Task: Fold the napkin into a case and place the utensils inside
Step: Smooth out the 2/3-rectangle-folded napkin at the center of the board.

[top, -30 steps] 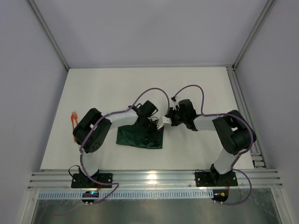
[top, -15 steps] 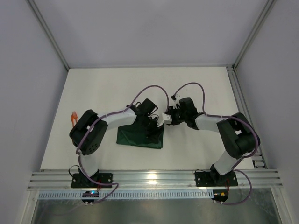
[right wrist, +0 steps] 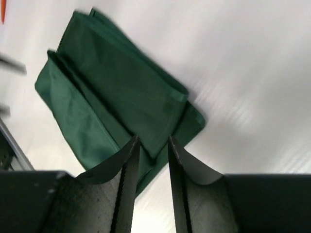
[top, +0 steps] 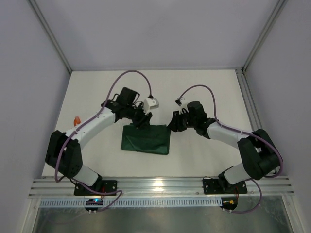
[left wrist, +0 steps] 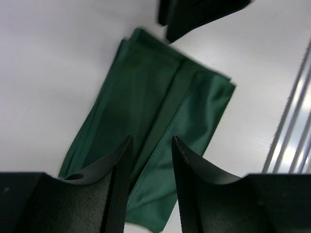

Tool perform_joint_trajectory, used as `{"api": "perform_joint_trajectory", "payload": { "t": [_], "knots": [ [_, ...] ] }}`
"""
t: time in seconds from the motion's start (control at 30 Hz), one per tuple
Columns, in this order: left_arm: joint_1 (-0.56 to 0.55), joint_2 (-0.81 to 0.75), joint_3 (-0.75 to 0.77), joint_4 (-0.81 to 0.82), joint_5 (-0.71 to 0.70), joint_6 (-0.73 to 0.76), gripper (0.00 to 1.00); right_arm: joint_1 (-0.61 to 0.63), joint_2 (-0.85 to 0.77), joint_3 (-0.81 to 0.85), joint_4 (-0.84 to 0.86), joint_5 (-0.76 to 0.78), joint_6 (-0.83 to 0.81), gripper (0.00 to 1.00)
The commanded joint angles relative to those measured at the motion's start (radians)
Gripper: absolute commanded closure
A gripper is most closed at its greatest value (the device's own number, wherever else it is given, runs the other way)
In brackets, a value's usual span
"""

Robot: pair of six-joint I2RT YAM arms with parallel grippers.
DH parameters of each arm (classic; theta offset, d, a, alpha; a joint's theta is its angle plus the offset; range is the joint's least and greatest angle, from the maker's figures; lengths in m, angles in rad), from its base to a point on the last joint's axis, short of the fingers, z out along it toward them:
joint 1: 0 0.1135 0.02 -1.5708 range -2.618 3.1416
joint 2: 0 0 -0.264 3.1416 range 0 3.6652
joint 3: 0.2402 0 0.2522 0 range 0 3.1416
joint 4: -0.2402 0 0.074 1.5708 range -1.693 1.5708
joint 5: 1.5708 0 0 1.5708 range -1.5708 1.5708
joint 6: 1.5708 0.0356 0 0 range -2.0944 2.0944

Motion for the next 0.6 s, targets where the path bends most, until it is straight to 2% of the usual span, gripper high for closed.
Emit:
{"api": "perform_joint_trajectory", "payload": {
  "t": [0.0, 0.13, 0.27, 0.4, 0.57],
  "knots": [
    [0.178, -0.075, -0.099, -0.089, -0.053, 0.026, 0.61, 0.077, 0.049, 0.102, -0.038, -0.052, -0.073, 0.68],
    [0.240, -0.101, -0.208, -0.060, -0.070, 0.085, 0.58, 0.104, 0.164, 0.165, 0.048, -0.123, -0.024, 0.84],
    [0.260, -0.095, -0.273, 0.011, -0.033, 0.110, 0.56, 0.104, 0.274, 0.219, 0.086, -0.143, 0.010, 0.91],
    [0.271, -0.066, -0.283, 0.003, 0.016, 0.135, 0.69, 0.107, 0.340, 0.229, 0.102, -0.132, 0.014, 0.93],
    [0.280, -0.041, -0.303, 0.019, -0.021, 0.158, 0.67, 0.105, 0.382, 0.203, 0.139, -0.138, 0.031, 0.94]
  ]
}}
